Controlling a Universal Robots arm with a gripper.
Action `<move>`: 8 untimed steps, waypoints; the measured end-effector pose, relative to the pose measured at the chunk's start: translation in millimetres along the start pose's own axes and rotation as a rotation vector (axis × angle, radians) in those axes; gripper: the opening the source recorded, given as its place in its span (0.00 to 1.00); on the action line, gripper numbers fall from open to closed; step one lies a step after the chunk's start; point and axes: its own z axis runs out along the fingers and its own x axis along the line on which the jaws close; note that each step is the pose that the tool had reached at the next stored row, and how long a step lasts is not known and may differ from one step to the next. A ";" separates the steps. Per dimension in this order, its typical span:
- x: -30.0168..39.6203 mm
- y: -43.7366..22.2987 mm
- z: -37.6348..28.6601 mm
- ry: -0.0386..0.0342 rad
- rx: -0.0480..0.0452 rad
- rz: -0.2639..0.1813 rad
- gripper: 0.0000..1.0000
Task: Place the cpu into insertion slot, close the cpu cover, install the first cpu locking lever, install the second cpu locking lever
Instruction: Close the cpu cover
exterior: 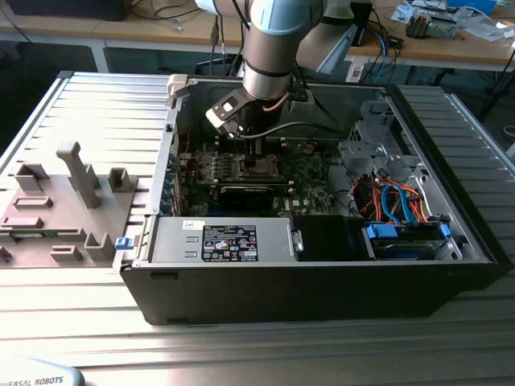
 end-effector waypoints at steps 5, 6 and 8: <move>0.0 8.0 -1.5 0.0003 0.0008 0.000 0.11; -0.1 11.6 -2.0 0.0002 0.0019 0.000 0.11; -0.1 18.2 -3.6 0.0008 0.0035 0.000 0.11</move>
